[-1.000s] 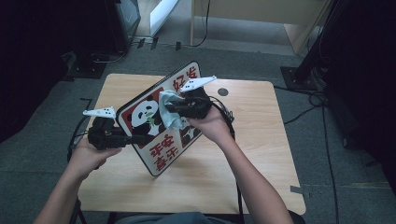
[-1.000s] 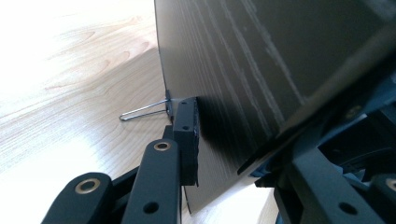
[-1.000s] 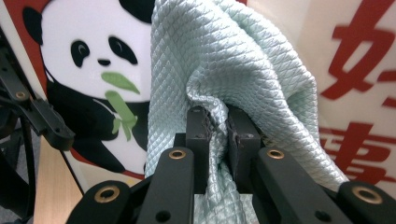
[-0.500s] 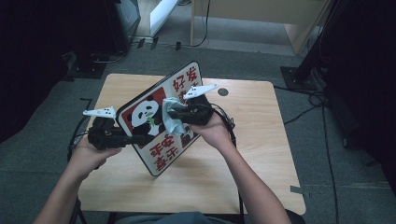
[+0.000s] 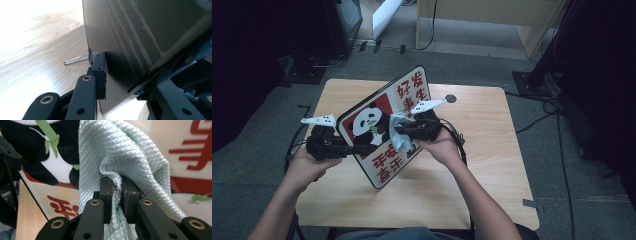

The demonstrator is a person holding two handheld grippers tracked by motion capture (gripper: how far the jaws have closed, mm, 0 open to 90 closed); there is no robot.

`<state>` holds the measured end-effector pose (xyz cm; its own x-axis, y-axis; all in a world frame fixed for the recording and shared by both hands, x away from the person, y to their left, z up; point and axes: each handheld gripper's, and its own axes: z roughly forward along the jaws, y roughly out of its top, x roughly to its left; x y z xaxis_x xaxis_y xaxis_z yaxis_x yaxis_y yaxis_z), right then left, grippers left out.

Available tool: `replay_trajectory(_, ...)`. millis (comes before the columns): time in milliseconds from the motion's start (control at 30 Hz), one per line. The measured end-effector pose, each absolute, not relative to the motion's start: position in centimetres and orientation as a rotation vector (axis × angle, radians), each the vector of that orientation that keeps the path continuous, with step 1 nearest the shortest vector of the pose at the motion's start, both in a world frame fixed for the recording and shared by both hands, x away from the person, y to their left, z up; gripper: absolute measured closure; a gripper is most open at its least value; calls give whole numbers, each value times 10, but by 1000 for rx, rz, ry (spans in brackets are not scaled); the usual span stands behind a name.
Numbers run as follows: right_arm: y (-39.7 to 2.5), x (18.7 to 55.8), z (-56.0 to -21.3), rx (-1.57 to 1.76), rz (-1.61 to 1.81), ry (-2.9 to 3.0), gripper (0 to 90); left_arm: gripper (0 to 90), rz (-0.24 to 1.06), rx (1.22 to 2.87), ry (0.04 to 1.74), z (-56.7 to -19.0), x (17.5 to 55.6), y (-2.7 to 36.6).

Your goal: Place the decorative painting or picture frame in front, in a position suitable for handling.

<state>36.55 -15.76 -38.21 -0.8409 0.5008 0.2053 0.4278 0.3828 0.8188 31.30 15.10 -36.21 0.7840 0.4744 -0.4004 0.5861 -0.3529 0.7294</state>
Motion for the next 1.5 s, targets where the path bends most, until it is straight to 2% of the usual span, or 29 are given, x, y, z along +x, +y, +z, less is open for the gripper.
replay_trajectory(1500,-177,349,-468,895,1530,2590,813,697,-144,2016,784,-362,314,151)
